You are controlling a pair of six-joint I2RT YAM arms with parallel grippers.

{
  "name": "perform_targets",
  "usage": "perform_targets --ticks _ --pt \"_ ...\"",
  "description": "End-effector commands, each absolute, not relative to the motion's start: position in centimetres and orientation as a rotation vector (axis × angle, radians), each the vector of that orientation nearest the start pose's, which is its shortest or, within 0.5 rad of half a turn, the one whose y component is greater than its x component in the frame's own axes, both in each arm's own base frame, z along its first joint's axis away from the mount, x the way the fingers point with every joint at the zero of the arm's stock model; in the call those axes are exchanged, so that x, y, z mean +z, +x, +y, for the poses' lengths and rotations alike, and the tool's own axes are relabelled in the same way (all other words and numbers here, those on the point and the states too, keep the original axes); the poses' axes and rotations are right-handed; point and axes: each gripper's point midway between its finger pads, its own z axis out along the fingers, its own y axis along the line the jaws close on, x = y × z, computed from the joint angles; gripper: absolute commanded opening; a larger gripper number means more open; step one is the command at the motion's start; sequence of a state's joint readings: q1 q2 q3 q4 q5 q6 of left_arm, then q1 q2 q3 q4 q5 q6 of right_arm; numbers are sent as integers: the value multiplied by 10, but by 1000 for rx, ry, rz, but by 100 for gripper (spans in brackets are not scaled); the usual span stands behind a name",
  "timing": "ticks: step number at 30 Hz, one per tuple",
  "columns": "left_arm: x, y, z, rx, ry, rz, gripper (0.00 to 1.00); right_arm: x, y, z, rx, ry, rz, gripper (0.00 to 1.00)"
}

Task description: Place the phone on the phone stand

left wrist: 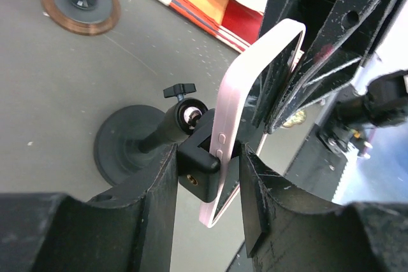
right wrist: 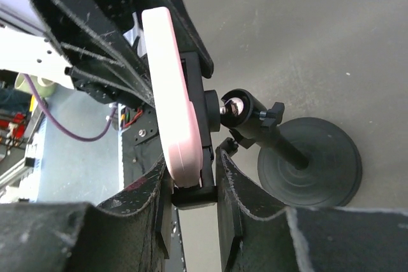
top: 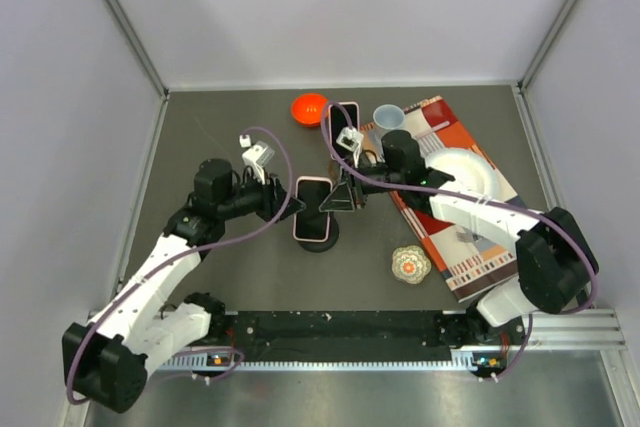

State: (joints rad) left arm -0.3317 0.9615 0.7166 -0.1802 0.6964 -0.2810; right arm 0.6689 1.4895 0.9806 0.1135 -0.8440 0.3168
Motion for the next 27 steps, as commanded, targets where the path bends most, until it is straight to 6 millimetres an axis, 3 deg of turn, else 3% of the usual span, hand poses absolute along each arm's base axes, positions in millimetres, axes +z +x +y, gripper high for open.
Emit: perform_targets --ticks 1,7,14,16,17,18,23,24,25,26,27 --pt "184 257 -190 -765 295 2048 0 230 225 368 1396 -900 1754 0" --pt "175 262 -174 -584 201 2017 0 230 228 366 1331 -809 1734 0" --pt "188 249 -188 -690 289 1990 1 221 222 374 1369 -894 1756 0" --pt "197 243 -194 -732 336 1978 13 221 215 377 1405 -963 1750 0" --pt "197 234 -197 -765 370 1996 28 220 214 377 1409 -982 1750 0" --pt "203 231 -197 -773 394 1983 37 219 210 376 1421 -1017 1739 0" --pt "224 208 -192 -828 419 1940 65 214 208 372 1429 -1080 1737 0" --pt "232 205 -186 -819 381 1944 80 215 209 373 1430 -1089 1731 0" --pt "236 204 -184 -814 370 1944 85 215 210 373 1429 -1089 1733 0" --pt "243 205 -181 -804 343 1939 99 217 211 374 1433 -1081 1737 0" --pt "243 203 -178 -791 326 1963 99 216 212 375 1433 -1075 1742 0"
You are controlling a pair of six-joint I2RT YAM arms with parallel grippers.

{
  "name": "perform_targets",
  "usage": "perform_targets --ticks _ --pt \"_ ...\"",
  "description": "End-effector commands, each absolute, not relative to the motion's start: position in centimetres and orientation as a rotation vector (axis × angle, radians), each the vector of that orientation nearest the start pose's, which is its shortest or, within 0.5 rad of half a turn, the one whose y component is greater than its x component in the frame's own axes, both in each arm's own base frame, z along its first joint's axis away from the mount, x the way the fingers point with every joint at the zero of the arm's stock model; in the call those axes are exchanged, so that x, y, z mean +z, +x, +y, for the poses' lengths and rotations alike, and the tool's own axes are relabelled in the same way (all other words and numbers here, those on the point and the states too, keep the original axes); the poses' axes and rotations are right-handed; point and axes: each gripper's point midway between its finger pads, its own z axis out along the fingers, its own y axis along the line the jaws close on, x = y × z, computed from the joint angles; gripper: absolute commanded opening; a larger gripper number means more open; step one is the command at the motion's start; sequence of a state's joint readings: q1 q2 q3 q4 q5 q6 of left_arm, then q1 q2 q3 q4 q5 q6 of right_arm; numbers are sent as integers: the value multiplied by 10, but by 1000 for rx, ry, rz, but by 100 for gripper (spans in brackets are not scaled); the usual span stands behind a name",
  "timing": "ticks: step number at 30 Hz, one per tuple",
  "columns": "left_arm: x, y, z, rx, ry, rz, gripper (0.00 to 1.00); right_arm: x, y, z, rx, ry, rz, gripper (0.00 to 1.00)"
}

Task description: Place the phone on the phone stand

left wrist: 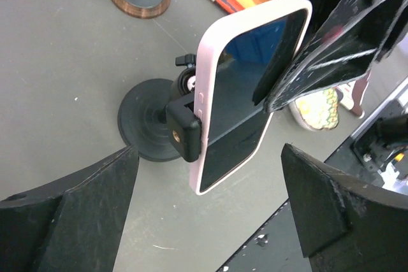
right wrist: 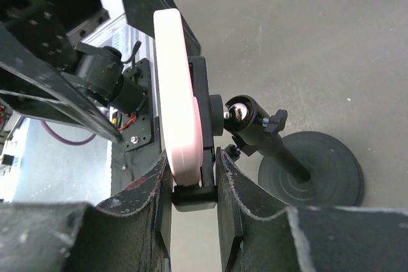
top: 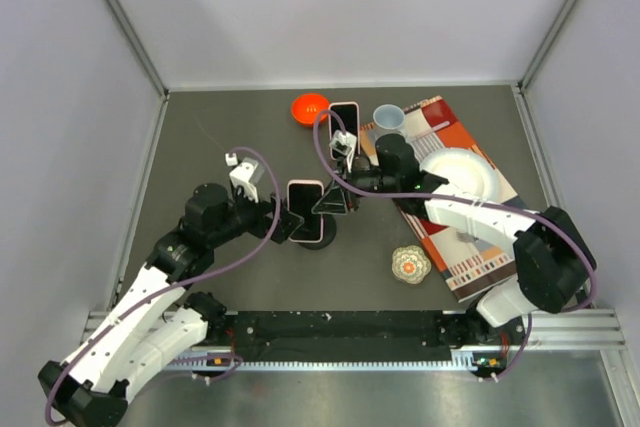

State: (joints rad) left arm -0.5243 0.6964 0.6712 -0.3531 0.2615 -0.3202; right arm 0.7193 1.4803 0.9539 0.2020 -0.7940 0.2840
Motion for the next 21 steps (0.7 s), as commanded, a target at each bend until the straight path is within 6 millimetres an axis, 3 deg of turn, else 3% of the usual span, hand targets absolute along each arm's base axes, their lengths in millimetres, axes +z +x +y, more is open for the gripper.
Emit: perform_targets --ticks 1,3,4,5,8,10,15,18,19,20,21 --pt "252 202 -176 -786 313 1958 99 217 213 376 1436 -1060 1740 0" --pt "257 203 -167 -751 235 1989 99 217 216 376 1423 -1039 1754 0" --pt "263 204 -166 -752 223 1981 98 217 218 376 1417 -1030 1763 14" --pt "278 204 -166 -768 203 1957 97 218 219 376 1418 -1014 1771 19" --pt "299 204 -170 -815 151 1953 97 222 224 377 1404 -963 1796 33" --pt "304 212 -167 -792 69 1983 92 225 225 377 1406 -942 1820 45" --pt "309 221 -174 -786 -3 1992 90 238 223 372 1402 -911 1852 64" --pt "313 224 -178 -749 -4 1983 90 254 219 363 1398 -891 1824 79" --pt "318 227 -177 -720 -19 1972 89 257 218 359 1399 -873 1829 87" --pt "310 231 -178 -675 -27 2006 89 264 221 351 1376 -838 1823 99" --pt "308 227 -185 -654 0 2020 90 265 223 346 1364 -816 1833 99"
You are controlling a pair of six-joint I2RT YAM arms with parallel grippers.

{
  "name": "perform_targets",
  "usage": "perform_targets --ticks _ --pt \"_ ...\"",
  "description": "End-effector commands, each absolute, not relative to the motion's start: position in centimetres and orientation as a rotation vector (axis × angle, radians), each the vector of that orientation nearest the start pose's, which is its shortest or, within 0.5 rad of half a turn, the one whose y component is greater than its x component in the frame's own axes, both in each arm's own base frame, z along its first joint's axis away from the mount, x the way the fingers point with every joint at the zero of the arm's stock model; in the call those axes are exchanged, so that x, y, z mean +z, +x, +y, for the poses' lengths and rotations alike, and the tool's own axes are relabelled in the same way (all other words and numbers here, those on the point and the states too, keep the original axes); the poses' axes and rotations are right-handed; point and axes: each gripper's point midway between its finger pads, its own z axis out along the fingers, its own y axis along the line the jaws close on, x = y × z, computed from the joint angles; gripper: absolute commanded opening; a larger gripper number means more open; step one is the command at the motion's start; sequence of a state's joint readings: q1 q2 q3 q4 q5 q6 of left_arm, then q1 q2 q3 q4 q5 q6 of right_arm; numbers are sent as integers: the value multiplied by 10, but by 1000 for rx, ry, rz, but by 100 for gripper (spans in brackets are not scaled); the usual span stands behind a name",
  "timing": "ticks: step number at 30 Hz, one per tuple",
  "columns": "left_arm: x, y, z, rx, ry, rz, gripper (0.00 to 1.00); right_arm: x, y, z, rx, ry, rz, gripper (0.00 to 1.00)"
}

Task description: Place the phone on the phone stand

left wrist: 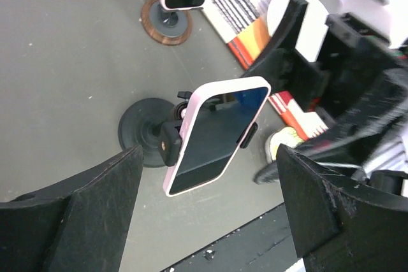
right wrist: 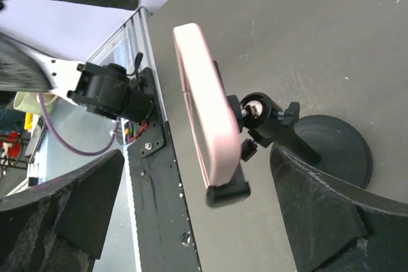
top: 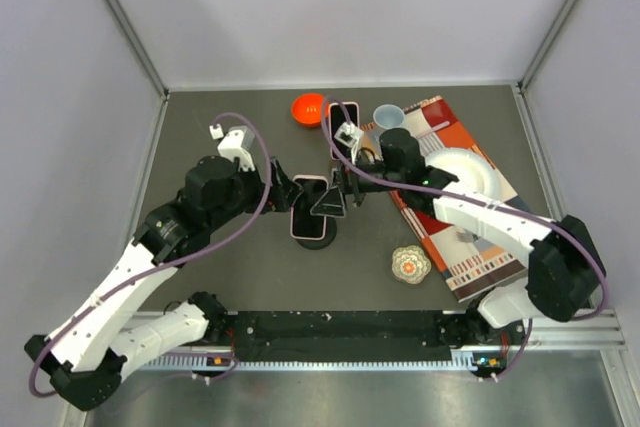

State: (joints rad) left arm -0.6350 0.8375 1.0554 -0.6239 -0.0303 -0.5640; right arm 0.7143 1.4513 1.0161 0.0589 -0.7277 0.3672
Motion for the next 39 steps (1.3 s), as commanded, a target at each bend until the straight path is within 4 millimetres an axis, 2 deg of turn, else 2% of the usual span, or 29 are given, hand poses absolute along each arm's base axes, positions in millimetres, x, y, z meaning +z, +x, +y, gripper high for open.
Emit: perform_targets --ticks 1,2,3,4,5,6,7,8,9,10,11,12,13,16,21,27,31,33,36,37,39 --pt "310 228 -185 -621 -7 2024 90 261 223 339 1349 -791 1871 99" --pt "300 235 -180 -522 -43 2048 90 254 229 330 1308 -747 1910 99" --pt "298 231 -187 -510 -17 2059 90 259 229 322 1289 -732 1900 99" --pt "302 231 -190 -497 -17 2052 91 256 228 315 1274 -708 1922 99" --pt "298 231 -198 -459 2 2057 94 245 227 308 1253 -687 1950 99" --pt "296 231 -202 -435 12 2060 96 252 225 298 1238 -664 1934 99" --pt "302 231 -206 -433 16 2049 98 237 223 290 1198 -653 1978 99" --pt "296 228 -217 -412 49 2064 98 234 221 283 1172 -643 1987 99" --pt "296 232 -213 -346 32 2051 98 236 217 276 1151 -639 1976 99" --pt "300 233 -214 -330 23 2044 98 230 215 270 1124 -637 1985 99" --pt "294 235 -219 -291 36 2053 98 225 211 265 1115 -635 2005 99" --pt "297 237 -218 -268 28 2045 98 229 207 260 1106 -636 1982 99" --pt "296 238 -220 -259 31 2045 98 222 204 257 1099 -634 1996 99" --pt "289 241 -229 -210 44 2051 98 218 200 249 1068 -628 1995 99" --pt "281 246 -231 -151 24 2050 98 221 198 245 1053 -646 1980 99" --pt "273 252 -251 -184 46 2061 98 221 197 242 1033 -662 1977 99" --pt "266 256 -251 -145 38 2061 98 221 193 239 1024 -670 1969 99" --pt "261 258 -251 -121 38 2061 96 221 190 236 1016 -676 1967 99" --pt "260 262 -247 -86 8 2046 83 224 188 233 1003 -673 1957 99" --pt "260 263 -246 -78 1 2040 73 223 188 232 1000 -674 1963 99" --pt "265 267 -244 -65 -4 2010 66 225 187 230 992 -672 1959 99"
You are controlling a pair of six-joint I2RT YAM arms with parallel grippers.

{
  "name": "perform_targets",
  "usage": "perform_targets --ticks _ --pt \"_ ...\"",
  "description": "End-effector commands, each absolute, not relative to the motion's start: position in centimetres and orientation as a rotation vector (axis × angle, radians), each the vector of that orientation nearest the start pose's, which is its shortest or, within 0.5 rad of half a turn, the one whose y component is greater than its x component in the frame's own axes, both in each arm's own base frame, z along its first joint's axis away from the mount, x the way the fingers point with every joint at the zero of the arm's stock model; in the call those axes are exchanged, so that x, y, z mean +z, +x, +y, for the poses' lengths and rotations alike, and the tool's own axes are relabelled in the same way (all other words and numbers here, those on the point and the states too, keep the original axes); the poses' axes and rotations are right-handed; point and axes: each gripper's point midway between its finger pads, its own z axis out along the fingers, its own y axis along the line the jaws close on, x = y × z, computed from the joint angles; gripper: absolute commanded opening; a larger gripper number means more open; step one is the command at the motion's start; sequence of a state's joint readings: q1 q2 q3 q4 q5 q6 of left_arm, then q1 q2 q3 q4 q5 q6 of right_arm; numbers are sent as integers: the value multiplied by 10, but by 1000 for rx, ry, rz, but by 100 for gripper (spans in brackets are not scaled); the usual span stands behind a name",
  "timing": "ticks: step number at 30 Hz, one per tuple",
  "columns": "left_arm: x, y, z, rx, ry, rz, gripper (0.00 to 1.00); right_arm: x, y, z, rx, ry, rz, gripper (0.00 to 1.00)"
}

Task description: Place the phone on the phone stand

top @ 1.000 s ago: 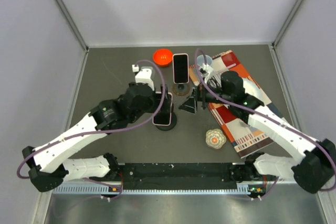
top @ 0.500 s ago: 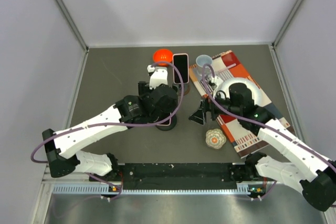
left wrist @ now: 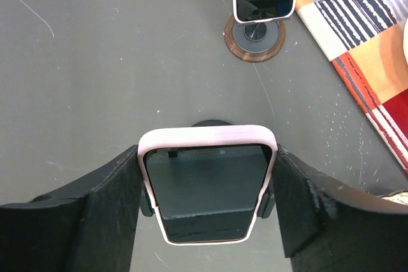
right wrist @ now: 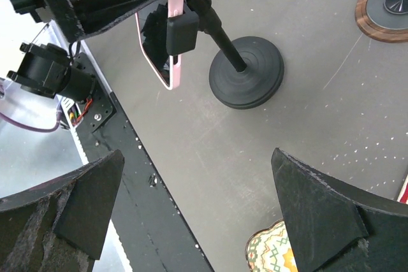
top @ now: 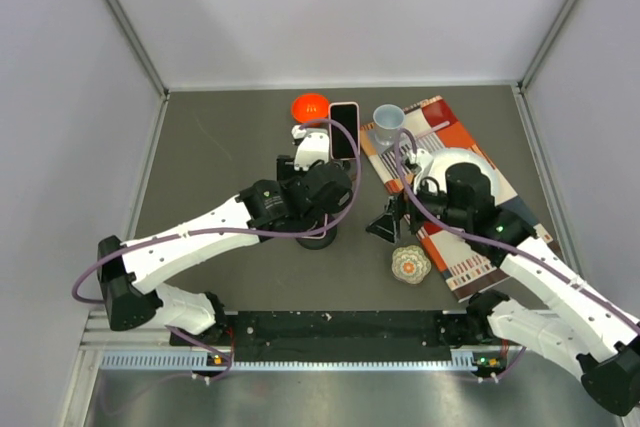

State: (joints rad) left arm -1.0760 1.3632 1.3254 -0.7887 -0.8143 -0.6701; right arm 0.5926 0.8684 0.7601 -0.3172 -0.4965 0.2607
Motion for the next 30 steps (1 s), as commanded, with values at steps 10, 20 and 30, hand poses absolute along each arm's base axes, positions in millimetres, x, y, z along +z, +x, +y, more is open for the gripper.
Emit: perform_targets --ticks 10,20,30 --pt "293 306 -218 17 -13 1904 0 232 185 223 954 -668 1946 99" --pt "320 379 -206 -33 -70 1840 0 229 185 216 915 -651 1969 99" --pt "318 430 -214 -84 -79 1850 0 227 182 211 899 -633 1987 99"
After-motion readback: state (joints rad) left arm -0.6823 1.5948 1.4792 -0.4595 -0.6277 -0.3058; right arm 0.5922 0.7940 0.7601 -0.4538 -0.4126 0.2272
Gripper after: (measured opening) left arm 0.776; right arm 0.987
